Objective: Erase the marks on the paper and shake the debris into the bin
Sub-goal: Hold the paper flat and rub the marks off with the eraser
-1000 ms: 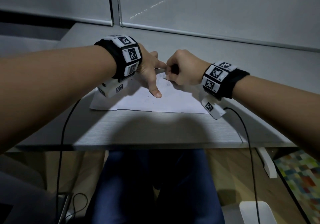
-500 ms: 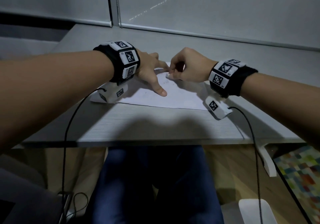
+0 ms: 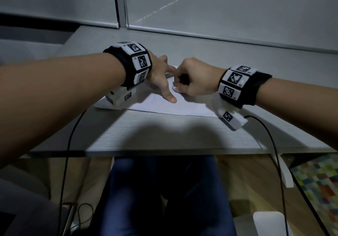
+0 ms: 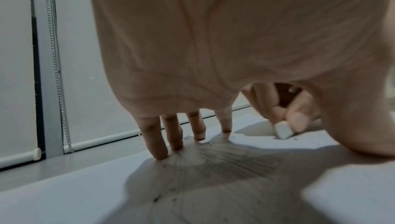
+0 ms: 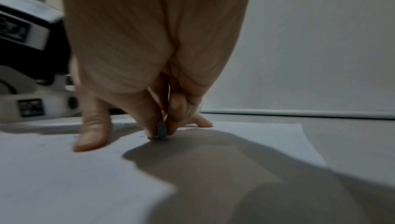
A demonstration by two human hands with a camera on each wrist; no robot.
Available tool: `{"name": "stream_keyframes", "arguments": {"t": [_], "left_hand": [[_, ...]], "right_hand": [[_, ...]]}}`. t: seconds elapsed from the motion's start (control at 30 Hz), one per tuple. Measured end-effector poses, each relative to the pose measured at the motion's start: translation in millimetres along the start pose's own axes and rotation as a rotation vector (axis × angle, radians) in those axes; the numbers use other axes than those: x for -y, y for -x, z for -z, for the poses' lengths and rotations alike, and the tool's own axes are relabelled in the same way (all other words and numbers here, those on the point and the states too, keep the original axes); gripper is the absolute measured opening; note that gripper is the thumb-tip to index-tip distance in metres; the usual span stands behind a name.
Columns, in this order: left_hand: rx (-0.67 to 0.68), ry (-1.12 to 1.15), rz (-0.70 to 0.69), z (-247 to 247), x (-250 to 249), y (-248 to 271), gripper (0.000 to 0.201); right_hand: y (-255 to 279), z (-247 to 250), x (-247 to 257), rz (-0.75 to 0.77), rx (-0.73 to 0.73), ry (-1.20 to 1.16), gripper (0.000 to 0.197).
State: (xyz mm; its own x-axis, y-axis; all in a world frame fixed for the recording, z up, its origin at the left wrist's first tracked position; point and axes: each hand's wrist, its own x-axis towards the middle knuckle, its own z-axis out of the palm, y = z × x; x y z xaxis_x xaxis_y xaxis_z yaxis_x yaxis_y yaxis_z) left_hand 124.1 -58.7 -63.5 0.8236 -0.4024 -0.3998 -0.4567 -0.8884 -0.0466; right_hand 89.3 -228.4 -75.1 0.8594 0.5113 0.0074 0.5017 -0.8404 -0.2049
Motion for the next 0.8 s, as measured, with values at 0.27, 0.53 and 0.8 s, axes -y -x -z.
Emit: {"name": "stream_keyframes", "arguments": {"t": [0.27,0.53,0.8], "left_hand": [[0.014,0.012,0.034,0.5,0.4,-1.4,0.129],[0.003,0.006,0.027,1.8,-0.7,-1.3,0.125],[0.012,0.084,-0.085,6.3,10.9,10.9,0.133]], "right_hand": [[-16.7,4.8,-10.1,-0.081,-0.042,0.032,0.013],[-16.0,2.8,-10.6,-0.058,-0.050,0.004,0.015],[-11.8,11.9,-24.8,-0.128,-0.094,-0.003,0.016]]}}
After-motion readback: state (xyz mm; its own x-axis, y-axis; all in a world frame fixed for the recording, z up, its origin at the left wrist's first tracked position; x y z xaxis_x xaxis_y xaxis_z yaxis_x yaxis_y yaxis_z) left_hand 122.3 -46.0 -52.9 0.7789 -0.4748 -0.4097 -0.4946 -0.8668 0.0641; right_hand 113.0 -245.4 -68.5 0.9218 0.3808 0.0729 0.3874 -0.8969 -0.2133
